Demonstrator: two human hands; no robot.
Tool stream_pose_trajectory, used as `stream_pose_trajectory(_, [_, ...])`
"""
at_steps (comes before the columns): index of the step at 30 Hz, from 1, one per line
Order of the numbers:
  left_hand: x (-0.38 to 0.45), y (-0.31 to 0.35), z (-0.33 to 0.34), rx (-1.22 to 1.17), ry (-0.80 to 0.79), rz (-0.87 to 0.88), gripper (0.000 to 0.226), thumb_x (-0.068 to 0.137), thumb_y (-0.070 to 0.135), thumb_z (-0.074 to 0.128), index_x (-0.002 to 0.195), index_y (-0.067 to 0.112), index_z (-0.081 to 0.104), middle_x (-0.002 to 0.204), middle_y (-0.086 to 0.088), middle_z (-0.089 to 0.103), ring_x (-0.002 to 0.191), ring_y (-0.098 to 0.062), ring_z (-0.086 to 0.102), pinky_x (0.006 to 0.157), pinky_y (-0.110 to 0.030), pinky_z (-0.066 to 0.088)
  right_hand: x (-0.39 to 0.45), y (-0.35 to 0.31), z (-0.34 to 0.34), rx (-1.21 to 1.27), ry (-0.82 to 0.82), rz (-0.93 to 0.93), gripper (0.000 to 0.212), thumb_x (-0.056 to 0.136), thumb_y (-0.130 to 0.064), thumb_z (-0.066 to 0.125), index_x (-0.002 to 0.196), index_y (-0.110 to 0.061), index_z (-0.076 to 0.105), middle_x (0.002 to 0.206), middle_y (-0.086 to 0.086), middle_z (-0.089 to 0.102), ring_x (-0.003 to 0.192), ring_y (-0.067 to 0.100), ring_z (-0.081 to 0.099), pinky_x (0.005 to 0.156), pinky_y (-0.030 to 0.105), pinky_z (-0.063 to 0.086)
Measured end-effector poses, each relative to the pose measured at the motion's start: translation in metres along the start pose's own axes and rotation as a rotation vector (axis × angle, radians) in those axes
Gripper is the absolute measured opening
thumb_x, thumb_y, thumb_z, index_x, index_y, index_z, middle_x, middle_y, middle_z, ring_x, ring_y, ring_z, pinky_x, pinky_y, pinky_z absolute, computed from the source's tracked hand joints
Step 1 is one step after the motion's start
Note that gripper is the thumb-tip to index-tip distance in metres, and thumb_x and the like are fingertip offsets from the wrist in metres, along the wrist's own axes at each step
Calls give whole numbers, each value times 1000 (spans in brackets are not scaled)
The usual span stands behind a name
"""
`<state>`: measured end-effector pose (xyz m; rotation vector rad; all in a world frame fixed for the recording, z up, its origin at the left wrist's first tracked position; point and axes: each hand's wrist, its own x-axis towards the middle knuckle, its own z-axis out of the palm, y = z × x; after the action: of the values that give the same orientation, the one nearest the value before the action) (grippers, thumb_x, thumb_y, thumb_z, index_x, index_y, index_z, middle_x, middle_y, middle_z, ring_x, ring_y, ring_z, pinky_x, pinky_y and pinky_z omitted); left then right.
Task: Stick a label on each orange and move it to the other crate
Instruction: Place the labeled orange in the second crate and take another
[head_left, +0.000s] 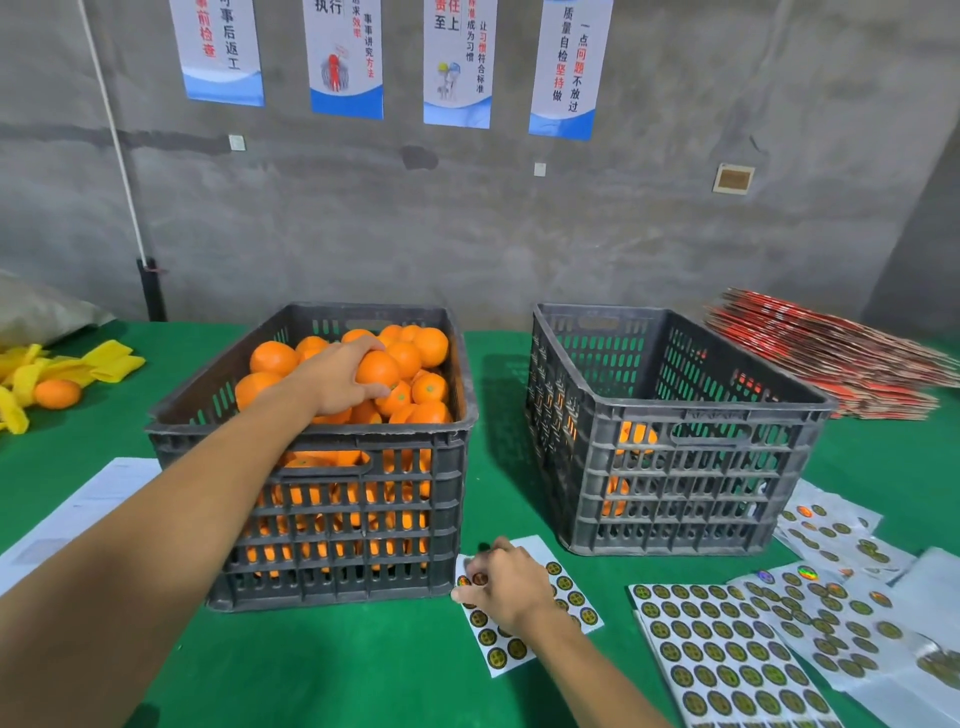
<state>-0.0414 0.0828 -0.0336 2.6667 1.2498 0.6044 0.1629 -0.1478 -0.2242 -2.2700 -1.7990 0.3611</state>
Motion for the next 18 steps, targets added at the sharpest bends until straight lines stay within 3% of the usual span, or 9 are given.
stream_pose_trajectory(5, [-3, 3, -1, -6, 11, -1, 73, 90, 49, 74, 150, 27, 37, 130, -9, 61, 113, -26, 57, 93, -48, 52, 0, 1, 4, 120, 76, -2, 32, 87, -52, 74, 101, -24, 77, 98, -6, 54, 88, 17, 58, 80, 27, 46])
stream_pose_trajectory(10, [-6, 5, -4, -6, 19, -1, 74, 89, 52, 74, 150, 27, 38, 126, -8, 62, 110, -25, 57, 93, -47, 53, -1, 5, 4, 243, 93, -9, 19, 86, -45, 79, 89, -27, 75, 95, -11, 59, 81, 6, 59, 76, 19, 43])
stream_pose_trajectory(13, [-8, 5, -4, -25, 26, -20, 75, 89, 54, 73, 150, 29, 37, 122, -7, 62, 107, -25, 58, 91, -47, 54, -1, 8, 1, 227, 90, -49, 15, 90, -42, 76, 87, -28, 77, 97, -9, 63, 83, 8, 61, 75, 20, 44])
stream_pose_trajectory(16, [-8, 5, -3, -16, 30, -17, 75, 88, 55, 73, 149, 30, 37, 117, -6, 63, 99, -22, 57, 83, -41, 53, -3, 15, 2, 221, 50, -78, 12, 96, -30, 68, 87, -26, 75, 96, -6, 62, 87, 12, 62, 83, 31, 53])
stream_pose_trajectory(18, [-7, 5, -3, -17, 29, -13, 75, 88, 55, 73, 149, 29, 37, 118, -6, 63, 99, -22, 58, 83, -41, 53, -4, 22, 4, 192, 46, -96, 12, 96, -34, 67, 94, -24, 74, 94, -7, 58, 86, 13, 60, 87, 33, 53])
